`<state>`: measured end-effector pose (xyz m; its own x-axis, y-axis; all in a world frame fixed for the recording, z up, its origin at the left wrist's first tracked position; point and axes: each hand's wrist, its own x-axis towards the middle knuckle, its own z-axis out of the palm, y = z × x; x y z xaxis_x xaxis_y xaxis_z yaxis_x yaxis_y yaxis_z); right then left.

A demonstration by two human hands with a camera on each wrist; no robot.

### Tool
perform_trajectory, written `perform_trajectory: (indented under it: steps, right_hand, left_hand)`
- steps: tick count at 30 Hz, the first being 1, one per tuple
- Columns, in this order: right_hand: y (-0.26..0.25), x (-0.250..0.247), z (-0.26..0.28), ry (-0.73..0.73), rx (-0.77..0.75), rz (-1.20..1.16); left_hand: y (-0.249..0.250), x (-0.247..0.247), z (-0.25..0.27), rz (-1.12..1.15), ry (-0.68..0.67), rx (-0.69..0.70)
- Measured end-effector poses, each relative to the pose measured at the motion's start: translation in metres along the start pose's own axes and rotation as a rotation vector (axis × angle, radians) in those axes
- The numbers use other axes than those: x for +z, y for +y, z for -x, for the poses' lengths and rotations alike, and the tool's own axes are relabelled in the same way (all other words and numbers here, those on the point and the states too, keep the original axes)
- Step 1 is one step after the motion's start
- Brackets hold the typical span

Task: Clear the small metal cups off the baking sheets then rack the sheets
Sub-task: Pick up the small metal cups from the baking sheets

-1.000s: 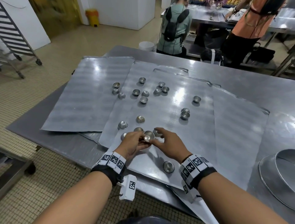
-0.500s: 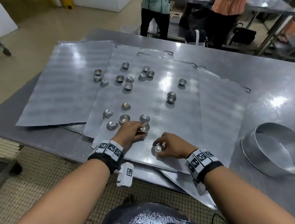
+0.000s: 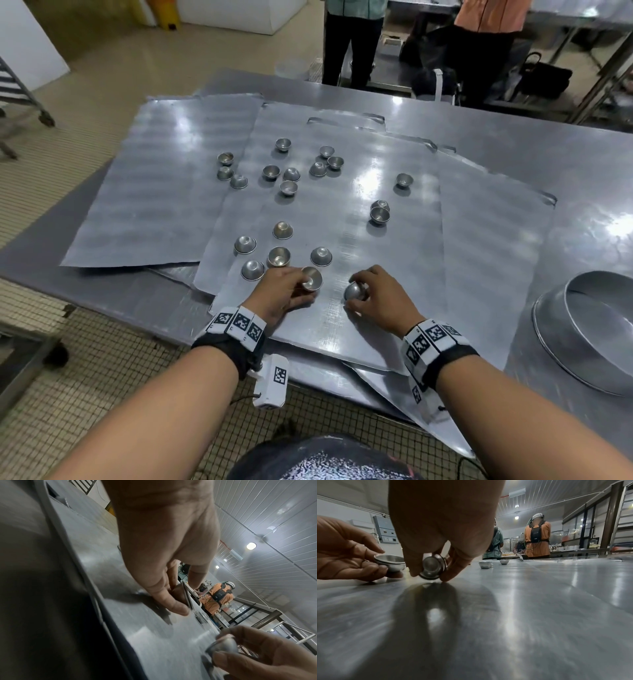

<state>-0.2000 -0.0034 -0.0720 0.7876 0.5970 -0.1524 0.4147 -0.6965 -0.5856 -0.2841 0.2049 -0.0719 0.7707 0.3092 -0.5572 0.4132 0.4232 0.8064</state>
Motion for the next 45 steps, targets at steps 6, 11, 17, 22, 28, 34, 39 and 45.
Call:
perform_trajectory:
  steps: [6,11,17,22,28,34,39,45]
  right_hand:
    - [0.002,0.000,0.001,-0.001,-0.032,-0.020]
    - [0.003,-0.006,0.003,-0.044,-0.007,-0.041]
    - [0.000,-0.007,-0.005,-0.107,0.045,0.076]
    - [-0.027,-0.009,-0.013,0.028,-0.049,-0.119]
    - [-0.066,0.007,-0.030,0.072,-0.157,-0.156]
    - [-0.092,0.027,-0.043,0.113,-0.173,-0.172]
    - [-0.104,0.048,-0.049,0.072,-0.152,-0.266]
    - [-0.109,0.059,-0.050,0.065,-0.138,-0.234]
  left_hand:
    - [0.003,-0.003,0.001,-0.010,0.002,0.004]
    - [0.003,-0.004,-0.002,-0.013,-0.015,0.000]
    - [0.005,-0.002,-0.001,-0.007,-0.026,-0.008]
    - [0.011,-0.004,0.001,0.025,-0.022,-0.008]
    - [0.024,-0.013,0.014,0.043,-0.135,0.045]
    - [0.027,-0.039,0.014,0.082,-0.127,0.089]
    - [0.029,-0.060,0.013,0.134,-0.113,0.081]
    - [0.034,-0.082,0.008,0.145,-0.106,0.077]
